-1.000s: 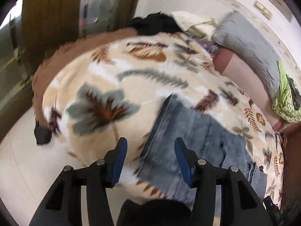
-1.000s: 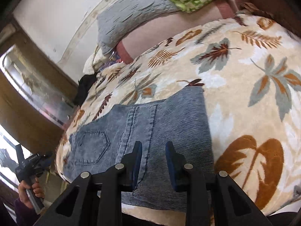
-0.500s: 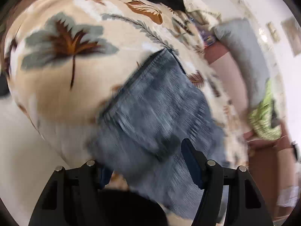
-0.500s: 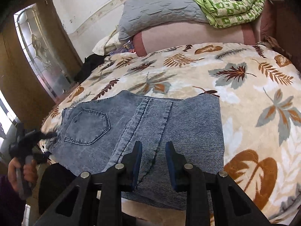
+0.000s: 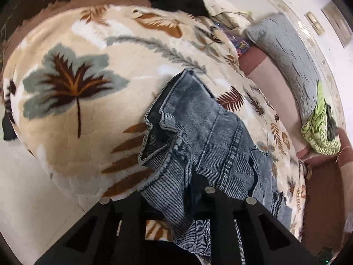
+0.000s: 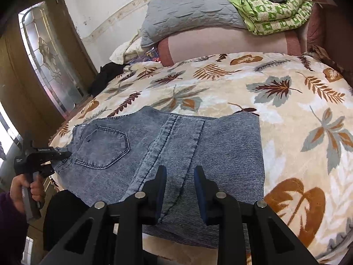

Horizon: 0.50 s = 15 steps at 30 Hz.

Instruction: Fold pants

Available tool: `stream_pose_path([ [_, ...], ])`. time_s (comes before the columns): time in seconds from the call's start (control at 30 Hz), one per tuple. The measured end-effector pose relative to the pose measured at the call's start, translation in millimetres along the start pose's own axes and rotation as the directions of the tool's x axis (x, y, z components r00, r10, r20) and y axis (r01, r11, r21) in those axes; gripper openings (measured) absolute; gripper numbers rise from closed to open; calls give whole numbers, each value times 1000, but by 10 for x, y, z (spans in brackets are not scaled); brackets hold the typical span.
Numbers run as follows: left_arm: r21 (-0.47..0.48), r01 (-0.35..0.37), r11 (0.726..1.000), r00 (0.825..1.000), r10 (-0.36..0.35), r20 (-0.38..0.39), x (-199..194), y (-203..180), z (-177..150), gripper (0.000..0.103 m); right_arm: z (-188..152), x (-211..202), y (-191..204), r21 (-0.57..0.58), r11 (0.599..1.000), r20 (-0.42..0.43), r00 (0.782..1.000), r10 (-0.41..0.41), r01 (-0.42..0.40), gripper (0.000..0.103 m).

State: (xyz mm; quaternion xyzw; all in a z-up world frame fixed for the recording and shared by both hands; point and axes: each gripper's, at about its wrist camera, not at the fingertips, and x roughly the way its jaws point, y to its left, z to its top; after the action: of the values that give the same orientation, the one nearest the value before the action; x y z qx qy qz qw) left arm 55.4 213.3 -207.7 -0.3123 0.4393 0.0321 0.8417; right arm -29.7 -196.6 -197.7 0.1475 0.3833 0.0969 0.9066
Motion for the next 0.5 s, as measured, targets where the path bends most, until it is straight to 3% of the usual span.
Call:
stream_pose_path([
  [0.17, 127, 10, 992, 996, -21, 85, -321, -406, -2, 14, 31, -47, -166, 76, 997, 16, 1000, 7, -8, 29],
  [0.27, 233, 27, 972, 992, -56, 117, -559, -797, -36, 13, 55, -81, -302, 129, 992, 26, 1000, -4, 0, 29],
  [0.5, 461, 112, 881, 981, -171, 90, -872, -1732, -313, 13, 63, -261, -763, 272, 962, 71, 997, -29, 9, 29],
])
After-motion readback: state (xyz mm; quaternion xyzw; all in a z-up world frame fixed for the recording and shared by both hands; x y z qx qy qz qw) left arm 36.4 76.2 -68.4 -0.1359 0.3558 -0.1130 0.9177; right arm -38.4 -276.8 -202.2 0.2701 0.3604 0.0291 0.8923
